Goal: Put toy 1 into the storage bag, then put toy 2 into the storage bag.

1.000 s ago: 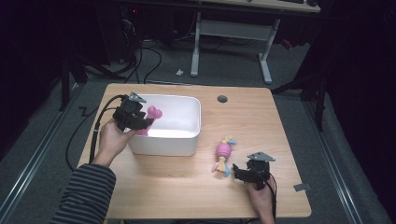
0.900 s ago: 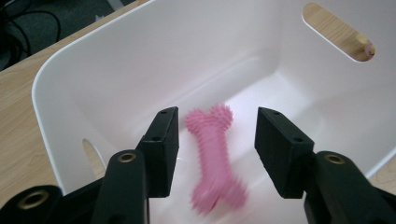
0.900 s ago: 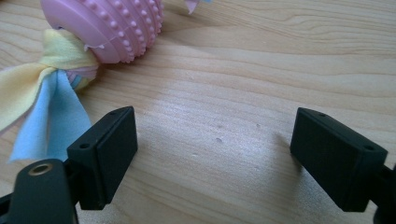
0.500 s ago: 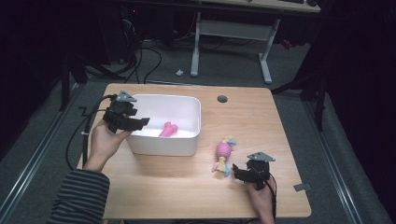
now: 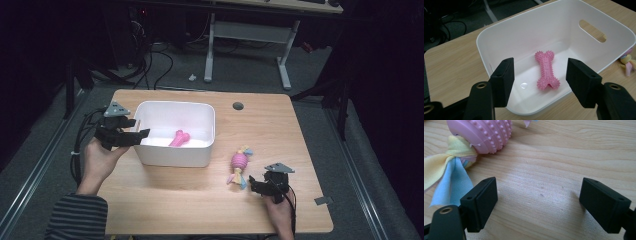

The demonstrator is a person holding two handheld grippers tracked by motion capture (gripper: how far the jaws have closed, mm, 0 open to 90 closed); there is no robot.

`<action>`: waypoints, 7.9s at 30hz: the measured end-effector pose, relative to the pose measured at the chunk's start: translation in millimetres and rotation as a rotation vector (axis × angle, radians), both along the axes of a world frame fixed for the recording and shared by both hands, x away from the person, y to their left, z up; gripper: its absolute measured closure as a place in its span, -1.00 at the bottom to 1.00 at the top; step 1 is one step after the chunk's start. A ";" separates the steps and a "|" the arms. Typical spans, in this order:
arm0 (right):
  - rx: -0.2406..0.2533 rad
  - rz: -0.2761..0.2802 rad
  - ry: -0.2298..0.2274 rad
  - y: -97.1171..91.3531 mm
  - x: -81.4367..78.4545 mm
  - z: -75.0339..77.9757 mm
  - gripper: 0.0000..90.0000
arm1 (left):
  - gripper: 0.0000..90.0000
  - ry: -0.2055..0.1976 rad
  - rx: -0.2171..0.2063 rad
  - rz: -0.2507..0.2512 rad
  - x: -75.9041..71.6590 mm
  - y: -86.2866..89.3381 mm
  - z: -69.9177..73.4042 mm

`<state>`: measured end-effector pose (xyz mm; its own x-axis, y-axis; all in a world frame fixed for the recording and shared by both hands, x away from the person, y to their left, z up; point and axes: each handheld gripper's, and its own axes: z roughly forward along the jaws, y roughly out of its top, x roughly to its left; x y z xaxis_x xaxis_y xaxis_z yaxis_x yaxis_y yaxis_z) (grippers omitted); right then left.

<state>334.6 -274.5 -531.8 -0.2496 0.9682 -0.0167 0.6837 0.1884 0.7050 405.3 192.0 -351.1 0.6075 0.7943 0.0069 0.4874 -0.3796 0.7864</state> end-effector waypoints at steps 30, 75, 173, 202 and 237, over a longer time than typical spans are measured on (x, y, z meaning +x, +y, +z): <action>0.000 -0.001 0.000 0.1 0.0 0.0 -0.66 | -0.15 -0.037 -0.030 0.010 -49.8 13.6 -20.1; -0.001 -0.001 0.000 0.1 0.0 0.0 -0.66 | -0.16 0.032 -0.061 -0.009 -68.7 -4.2 -78.2; 0.047 0.058 -0.022 -10.1 -16.5 14.5 -0.35 | -0.34 0.062 0.023 -0.007 -47.2 -73.2 -184.3; 0.008 0.235 0.070 35.5 18.8 65.6 -0.37 | -0.37 0.065 0.023 -0.011 -47.2 -73.4 -184.4; -0.041 0.195 0.175 57.7 63.7 38.6 -0.27 | -0.37 0.066 0.022 -0.012 -47.1 -73.3 -184.4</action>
